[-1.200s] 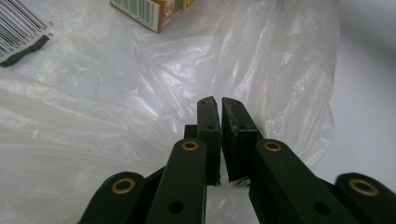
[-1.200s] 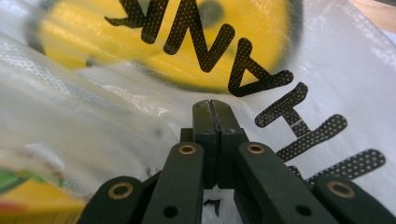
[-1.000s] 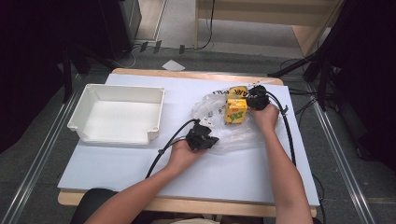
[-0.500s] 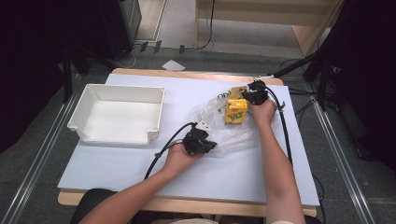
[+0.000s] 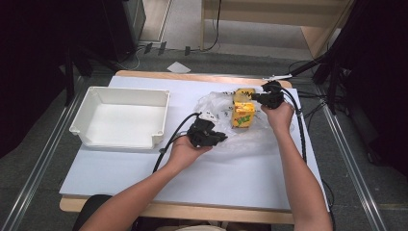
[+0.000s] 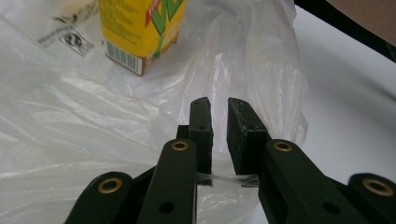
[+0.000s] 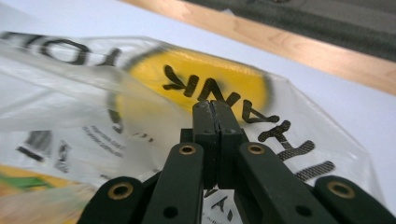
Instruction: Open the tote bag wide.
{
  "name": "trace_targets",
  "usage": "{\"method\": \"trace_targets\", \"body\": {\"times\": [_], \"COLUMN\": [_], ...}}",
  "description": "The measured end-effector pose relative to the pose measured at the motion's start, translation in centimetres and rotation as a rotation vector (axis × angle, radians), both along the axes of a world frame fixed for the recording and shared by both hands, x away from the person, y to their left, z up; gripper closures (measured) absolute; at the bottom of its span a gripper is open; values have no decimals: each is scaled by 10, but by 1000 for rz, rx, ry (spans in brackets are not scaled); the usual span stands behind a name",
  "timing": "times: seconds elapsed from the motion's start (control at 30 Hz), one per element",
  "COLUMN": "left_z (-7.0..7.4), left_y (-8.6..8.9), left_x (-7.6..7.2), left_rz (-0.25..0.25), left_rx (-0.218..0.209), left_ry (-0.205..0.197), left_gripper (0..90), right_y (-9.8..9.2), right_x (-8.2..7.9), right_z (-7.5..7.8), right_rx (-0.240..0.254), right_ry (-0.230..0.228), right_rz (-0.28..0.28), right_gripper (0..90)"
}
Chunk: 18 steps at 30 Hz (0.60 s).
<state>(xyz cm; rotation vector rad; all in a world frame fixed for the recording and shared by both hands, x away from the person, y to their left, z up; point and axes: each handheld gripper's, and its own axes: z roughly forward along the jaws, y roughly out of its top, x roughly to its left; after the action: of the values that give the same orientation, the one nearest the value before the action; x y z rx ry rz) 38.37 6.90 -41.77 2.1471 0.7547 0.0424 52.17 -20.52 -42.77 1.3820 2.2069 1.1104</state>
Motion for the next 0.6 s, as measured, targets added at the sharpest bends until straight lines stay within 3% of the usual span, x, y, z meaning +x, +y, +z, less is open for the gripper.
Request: {"method": "trace_targets", "body": {"times": [0.07, 0.3, 0.37, 0.53, 0.6], "left_z": [6, 20, 21, 25, 26], "left_y": [1, 4, 3, 3, 2], "left_x": [2, 5, 8, 12, 14], "left_rz": [-2, 3, 4, 8, 7], "left_rx": [-2, -2, 1, -4, -1], "left_ry": [-7, -27, -15, -9, -1], "left_gripper": [810, 788, 780, 648, 637], "right_y": [-1, -7, -7, -12, -15], "right_x": [-5, -31, -38, -54, -59], "right_z": [5, 19, 20, 20, 19], "right_rx": [-9, -13, -10, 11, 12], "right_ry": [9, -32, -36, -35, -30], "right_rz": [1, 27, 32, 41, 43], "right_gripper": [900, 900, 900, 900, 900]}}
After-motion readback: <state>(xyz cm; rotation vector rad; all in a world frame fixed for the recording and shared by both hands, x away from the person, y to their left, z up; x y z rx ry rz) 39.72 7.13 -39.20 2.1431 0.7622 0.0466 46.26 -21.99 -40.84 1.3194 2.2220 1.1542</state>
